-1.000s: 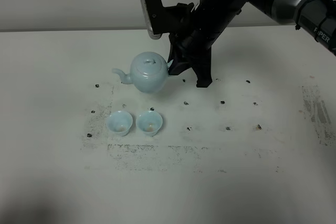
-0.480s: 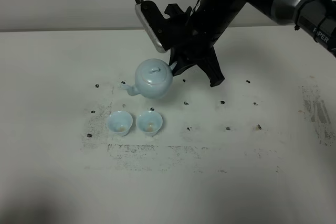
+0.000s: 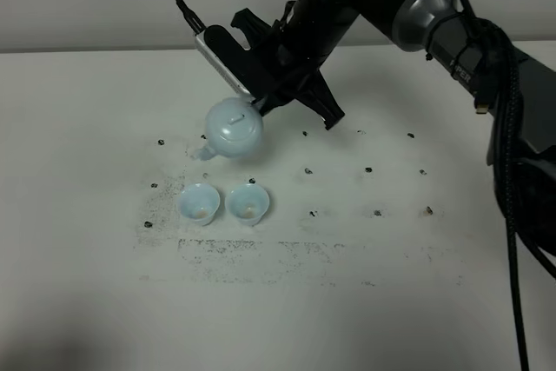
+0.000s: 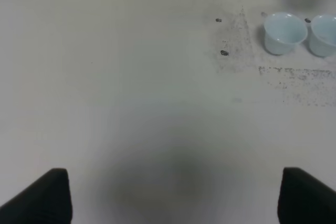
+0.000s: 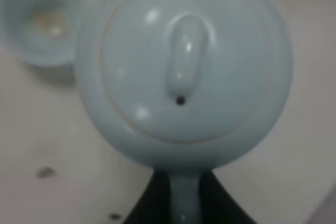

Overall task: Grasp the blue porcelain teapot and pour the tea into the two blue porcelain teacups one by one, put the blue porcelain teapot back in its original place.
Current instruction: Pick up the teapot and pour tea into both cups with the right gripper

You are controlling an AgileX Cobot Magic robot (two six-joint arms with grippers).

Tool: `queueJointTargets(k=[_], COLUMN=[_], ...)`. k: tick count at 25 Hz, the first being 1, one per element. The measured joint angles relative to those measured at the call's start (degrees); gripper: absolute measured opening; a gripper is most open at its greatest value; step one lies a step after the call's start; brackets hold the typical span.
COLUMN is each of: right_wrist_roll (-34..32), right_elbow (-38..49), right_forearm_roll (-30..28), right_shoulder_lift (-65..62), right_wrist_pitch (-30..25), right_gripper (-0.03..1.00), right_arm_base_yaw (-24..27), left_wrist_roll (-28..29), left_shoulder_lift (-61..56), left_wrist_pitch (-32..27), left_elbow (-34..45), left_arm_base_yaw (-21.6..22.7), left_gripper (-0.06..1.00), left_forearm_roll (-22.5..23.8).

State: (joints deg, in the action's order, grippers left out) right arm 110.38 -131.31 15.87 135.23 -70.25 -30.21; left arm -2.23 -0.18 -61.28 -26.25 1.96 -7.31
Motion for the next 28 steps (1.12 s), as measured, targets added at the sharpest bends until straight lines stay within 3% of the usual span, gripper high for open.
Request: queueJointTargets(k=[4,11,20,28], right_wrist_roll=[3.47,11.15,11.72,11.67], right_elbow=[-5.6,-6.46,-6.52,-6.56], right_forearm_roll=[-3.88,-7.56,-17.33,-18.95], right_shoulder_lift=[3.03,3.53,3.53,4.3], right_wrist_pitch=[0.12,-0.12,1.43,5.67], right_gripper=[0.05,0.05,0.05,0.05], right_arm_base_yaw=[-1.78,-3.23,-8.15,-8.36], left_wrist_roll=[0.0,0.0,0.0,0.0], left_shoulder_lift=[0.0,0.0,0.0,0.0], left_wrist_pitch=[0.0,0.0,0.0,0.0], left_elbow=[0.0,0.0,0.0,0.0], left_arm_base_yaw=[0.0,0.0,0.0,0.0], left_gripper=[0.76,0.76,0.76,0.76], left_forearm_roll=[0.0,0.0,0.0,0.0])
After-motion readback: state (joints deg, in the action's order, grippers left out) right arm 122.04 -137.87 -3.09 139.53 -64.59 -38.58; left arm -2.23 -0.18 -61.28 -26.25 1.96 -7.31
